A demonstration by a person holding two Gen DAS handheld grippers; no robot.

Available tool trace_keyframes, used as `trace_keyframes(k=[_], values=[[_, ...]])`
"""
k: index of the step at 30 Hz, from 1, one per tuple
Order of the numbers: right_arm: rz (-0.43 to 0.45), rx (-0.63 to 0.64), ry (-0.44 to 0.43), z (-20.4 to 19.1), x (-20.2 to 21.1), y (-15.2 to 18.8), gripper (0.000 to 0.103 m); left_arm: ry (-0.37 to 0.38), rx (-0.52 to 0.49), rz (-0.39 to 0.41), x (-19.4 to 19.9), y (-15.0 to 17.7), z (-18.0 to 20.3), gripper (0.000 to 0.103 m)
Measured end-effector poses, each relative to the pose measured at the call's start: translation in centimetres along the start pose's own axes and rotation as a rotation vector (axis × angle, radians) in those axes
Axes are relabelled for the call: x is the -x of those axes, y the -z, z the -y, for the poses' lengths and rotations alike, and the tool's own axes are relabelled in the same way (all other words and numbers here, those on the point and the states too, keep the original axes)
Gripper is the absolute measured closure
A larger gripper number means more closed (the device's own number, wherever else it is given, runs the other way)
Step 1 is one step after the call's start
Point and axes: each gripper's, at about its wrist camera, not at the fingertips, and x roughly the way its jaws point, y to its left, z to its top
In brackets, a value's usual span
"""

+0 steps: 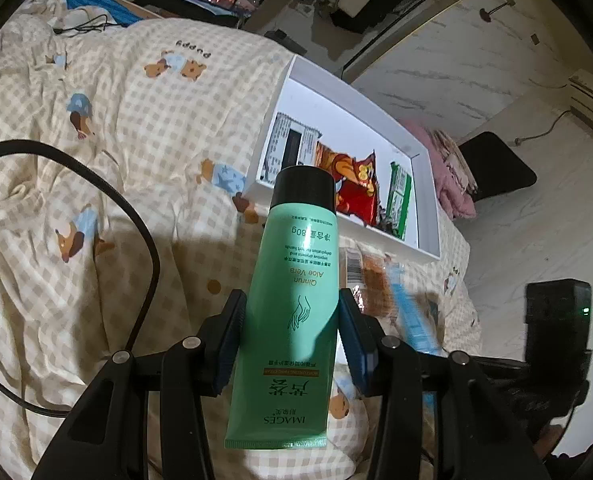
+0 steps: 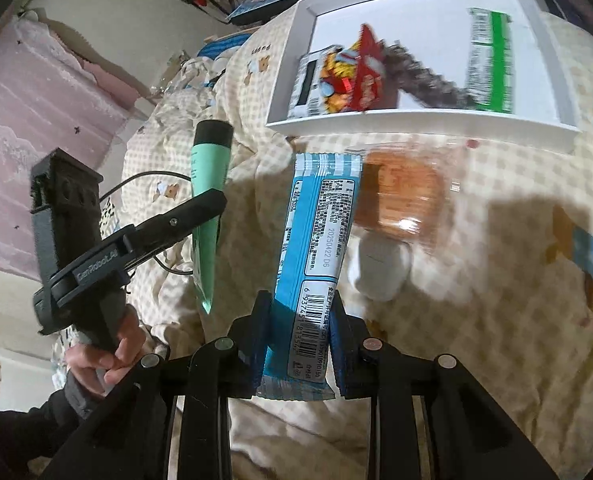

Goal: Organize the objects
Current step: 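Lift the blue packet with the right tool while the left holds the green tube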

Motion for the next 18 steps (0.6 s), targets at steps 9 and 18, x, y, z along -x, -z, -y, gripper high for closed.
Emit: trace_keyframes(k=[9,18], values=[[0.0,0.032,0.24,3.4,2.3,1.6,0.075,-0.01,-0.04,-0.046,-0.9,0.7,1.0,0.054],[0.005,0.099,0.466,4.3,0.2,2.8,0.074,-0.018,-0.042,-0.069,-1.4,0.9,1.0,0.054]])
